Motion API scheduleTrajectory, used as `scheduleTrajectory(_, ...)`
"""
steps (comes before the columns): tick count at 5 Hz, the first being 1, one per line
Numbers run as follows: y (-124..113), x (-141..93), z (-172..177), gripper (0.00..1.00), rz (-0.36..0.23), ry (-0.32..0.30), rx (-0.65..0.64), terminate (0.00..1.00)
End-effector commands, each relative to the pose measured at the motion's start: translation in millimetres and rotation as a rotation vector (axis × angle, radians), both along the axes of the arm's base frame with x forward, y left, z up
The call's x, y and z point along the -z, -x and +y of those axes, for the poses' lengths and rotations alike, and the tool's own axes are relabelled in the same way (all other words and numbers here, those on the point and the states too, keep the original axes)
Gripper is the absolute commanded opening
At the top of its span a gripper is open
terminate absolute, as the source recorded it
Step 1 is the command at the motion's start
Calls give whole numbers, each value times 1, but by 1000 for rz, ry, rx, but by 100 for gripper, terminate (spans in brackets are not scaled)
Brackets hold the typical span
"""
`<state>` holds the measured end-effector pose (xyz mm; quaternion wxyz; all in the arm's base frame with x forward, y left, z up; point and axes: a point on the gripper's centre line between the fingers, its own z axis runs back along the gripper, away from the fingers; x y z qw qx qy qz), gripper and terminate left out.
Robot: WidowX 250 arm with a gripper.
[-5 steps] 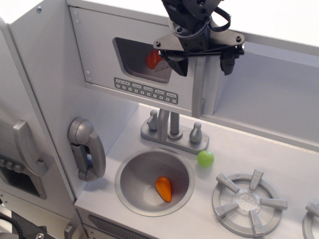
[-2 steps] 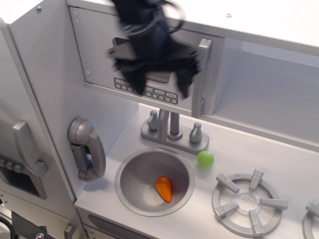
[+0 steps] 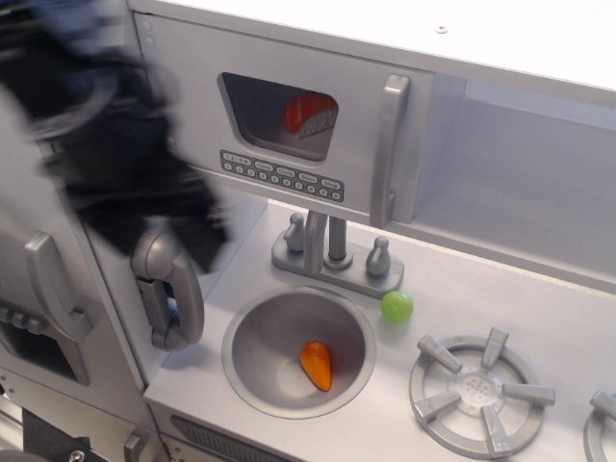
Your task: Close microwave
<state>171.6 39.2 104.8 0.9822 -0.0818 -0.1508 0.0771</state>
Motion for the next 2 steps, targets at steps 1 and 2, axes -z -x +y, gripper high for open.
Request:
scheduleTrajectory(1, -4, -9, 6, 100, -11, -3, 6, 0)
scheduleTrajectory(2, -4, -9, 6, 100, -11, -3, 6, 100)
